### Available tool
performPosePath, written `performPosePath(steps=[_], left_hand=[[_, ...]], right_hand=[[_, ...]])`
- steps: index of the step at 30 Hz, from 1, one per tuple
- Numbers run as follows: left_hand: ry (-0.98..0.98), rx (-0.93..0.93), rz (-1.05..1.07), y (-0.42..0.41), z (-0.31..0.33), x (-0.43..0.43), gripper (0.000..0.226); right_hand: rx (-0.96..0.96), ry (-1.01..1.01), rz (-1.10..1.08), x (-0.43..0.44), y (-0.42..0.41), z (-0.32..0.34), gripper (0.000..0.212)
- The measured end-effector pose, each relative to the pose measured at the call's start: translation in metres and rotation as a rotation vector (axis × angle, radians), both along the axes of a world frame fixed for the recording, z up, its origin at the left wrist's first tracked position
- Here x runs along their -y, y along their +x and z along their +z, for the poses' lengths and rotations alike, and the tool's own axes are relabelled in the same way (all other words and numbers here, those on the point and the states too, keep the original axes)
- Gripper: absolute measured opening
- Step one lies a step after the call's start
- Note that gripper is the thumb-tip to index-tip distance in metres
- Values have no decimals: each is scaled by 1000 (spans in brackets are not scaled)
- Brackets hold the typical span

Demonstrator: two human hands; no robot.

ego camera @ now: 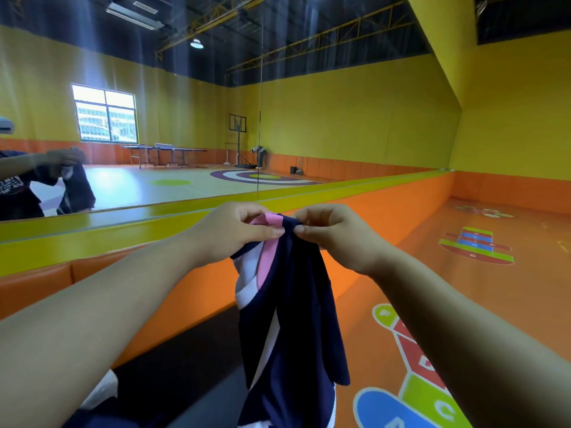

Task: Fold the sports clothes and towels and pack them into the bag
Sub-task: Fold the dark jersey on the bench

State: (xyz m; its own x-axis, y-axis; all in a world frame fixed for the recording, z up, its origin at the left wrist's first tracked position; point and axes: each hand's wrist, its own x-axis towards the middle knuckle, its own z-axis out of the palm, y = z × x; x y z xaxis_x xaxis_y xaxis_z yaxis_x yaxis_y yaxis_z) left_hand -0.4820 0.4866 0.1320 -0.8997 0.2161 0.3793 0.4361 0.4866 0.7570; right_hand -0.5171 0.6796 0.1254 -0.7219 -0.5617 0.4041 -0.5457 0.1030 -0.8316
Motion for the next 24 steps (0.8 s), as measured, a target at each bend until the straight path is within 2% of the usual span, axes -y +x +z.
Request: performPosePath(steps=[1, 4, 6, 9, 12, 17, 21, 24], left_hand=[[13, -24, 23, -1, -1, -2, 2], [20, -60, 68, -2, -2, -7, 13], [-3, -79, 82, -4, 0, -11, 19], [-2, -118, 95, -9, 3, -17, 14], [36, -142, 79, -11, 7, -22, 13], [128, -152, 10, -11, 15, -26, 10], [115, -162, -29, -10, 20, -28, 12], [106, -189, -3, -11, 22, -25, 11]], right_hand=[[-9, -7, -25, -1, 1, -1, 26], [-80, 1, -149, -6, 2, -4, 16], [-86, 15, -194, -11, 4, -10, 28], [-119, 43, -176, -19, 9, -21, 41], [-172, 135, -243, -23, 10, -31, 35], [-113, 191, -289, -31, 8, -45, 19], [-116, 179, -315, -41, 10, -46, 5], [-177, 142, -406, -51, 9, -39, 22]])
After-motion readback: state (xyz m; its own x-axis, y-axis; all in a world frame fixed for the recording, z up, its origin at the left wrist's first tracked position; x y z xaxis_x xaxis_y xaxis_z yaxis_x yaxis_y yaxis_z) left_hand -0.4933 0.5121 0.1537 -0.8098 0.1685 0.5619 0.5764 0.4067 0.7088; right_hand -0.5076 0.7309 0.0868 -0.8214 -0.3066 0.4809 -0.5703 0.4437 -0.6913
